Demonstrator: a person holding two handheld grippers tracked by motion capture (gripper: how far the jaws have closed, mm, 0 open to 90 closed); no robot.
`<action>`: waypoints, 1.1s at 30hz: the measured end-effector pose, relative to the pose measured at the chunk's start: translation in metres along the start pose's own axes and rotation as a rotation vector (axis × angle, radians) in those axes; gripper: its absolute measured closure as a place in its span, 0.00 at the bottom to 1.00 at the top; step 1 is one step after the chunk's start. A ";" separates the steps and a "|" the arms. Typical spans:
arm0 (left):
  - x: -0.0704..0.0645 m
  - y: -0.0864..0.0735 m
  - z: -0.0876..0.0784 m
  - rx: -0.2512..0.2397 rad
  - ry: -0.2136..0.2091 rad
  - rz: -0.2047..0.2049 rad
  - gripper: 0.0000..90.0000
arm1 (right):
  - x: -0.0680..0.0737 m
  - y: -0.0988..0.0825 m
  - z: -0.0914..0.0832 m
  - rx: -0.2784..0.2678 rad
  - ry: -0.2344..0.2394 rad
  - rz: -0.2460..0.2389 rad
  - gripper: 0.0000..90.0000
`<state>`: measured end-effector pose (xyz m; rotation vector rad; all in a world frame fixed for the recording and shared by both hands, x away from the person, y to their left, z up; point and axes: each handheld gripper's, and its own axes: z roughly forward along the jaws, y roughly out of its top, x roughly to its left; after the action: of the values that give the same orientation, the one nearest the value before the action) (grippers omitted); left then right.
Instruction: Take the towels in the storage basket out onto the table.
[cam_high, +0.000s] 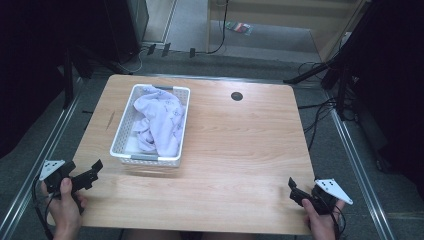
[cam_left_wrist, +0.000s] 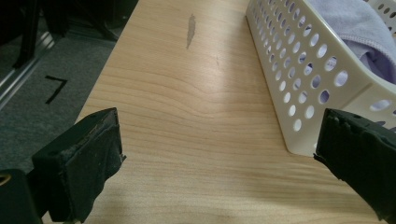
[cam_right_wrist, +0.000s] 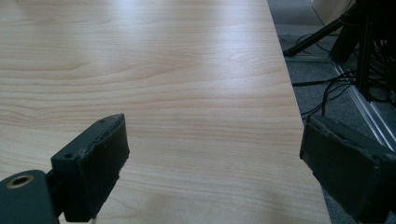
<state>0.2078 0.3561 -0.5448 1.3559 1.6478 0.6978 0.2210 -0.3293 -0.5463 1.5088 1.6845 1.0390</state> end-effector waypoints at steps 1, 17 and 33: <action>0.000 -0.001 0.001 0.001 0.003 -0.012 0.01 | 0.000 0.000 0.000 -0.001 0.000 0.000 0.09; -0.005 0.003 -0.002 -0.024 0.012 -0.001 0.01 | 0.000 0.000 0.000 0.001 0.006 0.000 0.09; -0.057 0.053 -0.010 -0.020 -0.077 0.097 0.00 | 0.001 0.000 0.000 0.001 0.004 0.000 0.09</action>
<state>0.2258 0.3157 -0.4806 1.4380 1.5185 0.7077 0.2209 -0.3288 -0.5462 1.5089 1.6876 1.0416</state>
